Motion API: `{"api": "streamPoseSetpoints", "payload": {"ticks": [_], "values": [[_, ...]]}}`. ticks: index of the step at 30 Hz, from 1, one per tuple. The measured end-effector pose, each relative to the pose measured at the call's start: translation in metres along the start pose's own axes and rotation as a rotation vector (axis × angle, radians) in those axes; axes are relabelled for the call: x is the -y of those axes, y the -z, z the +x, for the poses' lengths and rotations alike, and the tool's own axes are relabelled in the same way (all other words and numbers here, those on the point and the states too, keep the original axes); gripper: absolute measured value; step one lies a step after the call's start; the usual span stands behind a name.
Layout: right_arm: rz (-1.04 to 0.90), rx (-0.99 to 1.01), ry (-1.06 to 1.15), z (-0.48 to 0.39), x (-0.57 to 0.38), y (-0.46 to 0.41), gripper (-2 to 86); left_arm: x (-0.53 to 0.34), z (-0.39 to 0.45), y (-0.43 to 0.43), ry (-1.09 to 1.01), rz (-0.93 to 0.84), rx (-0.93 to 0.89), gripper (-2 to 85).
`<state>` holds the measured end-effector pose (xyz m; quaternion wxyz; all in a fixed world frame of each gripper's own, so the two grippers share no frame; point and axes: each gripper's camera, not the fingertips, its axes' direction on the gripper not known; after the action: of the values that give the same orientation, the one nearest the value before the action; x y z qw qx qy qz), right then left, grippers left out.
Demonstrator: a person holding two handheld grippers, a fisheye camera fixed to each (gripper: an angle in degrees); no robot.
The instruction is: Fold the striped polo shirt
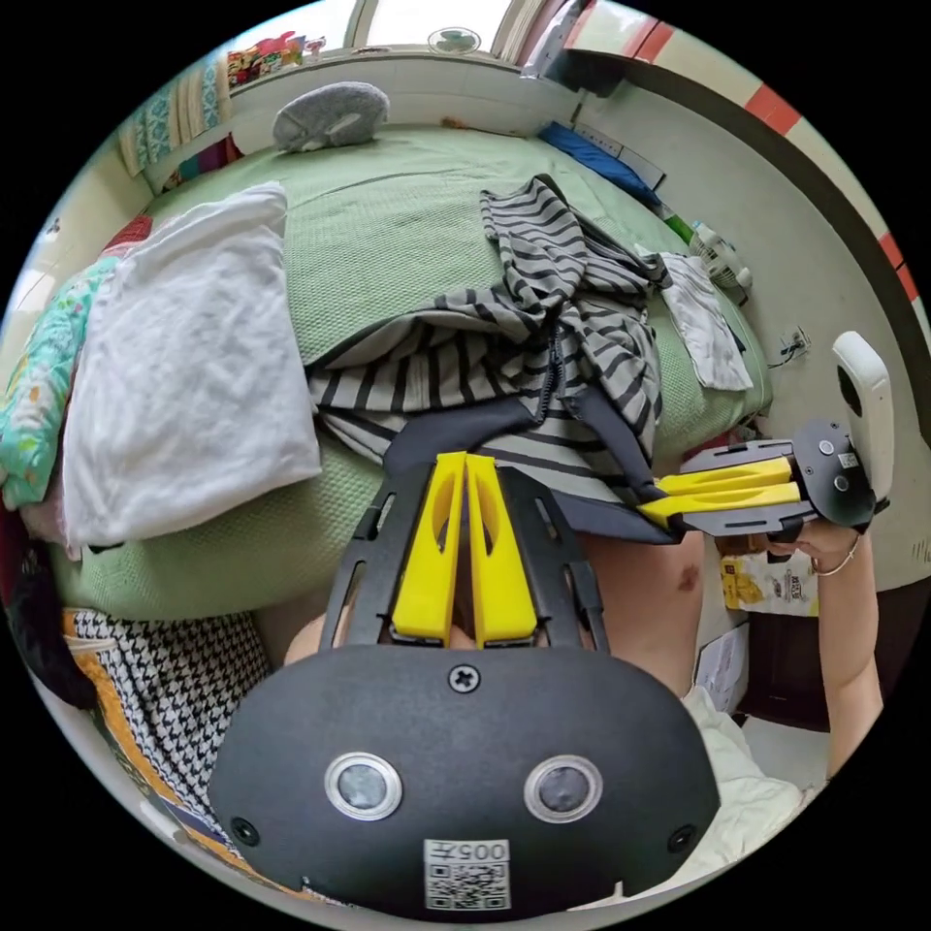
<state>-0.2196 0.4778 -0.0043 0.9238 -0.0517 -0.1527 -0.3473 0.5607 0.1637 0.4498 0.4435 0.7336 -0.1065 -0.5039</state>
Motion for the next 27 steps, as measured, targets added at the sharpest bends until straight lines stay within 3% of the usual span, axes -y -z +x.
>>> {"api": "streamPoseSetpoints", "payload": {"ticks": [3, 8, 13, 18, 21, 25, 27], "values": [[0.016, -0.005, 0.007, -0.003, 0.0, 0.006, 1.9, -0.016, -0.024, -0.009, 0.098, -0.011, -0.01, 1.2], [0.229, 0.053, 0.05, -0.007, 0.008, 0.05, 8.2, -0.042, -0.056, -0.02, 0.169, 0.015, -0.075, 12.1], [0.294, -0.137, 0.069, -0.013, 0.052, 0.057, 12.6, -0.048, -0.087, -0.042, 0.238, 0.005, -0.153, 16.3], [0.192, -0.152, 0.072, -0.009, 0.106, 0.027, 13.3, -0.038, -0.1, -0.051, 0.227, -0.03, -0.114, 13.3], [0.11, -0.278, 0.028, -0.007, 0.13, 0.0, 12.8, -0.036, -0.108, -0.046, 0.235, -0.043, -0.079, 9.5], [-0.029, -0.382, -0.189, 0.007, 0.142, -0.029, 5.6, -0.036, -0.114, -0.038, 0.207, -0.035, -0.121, 2.8], [0.059, -0.329, -0.235, 0.008, 0.136, -0.019, 2.4, -0.035, -0.116, -0.03, 0.201, -0.018, -0.155, 1.6]]}}
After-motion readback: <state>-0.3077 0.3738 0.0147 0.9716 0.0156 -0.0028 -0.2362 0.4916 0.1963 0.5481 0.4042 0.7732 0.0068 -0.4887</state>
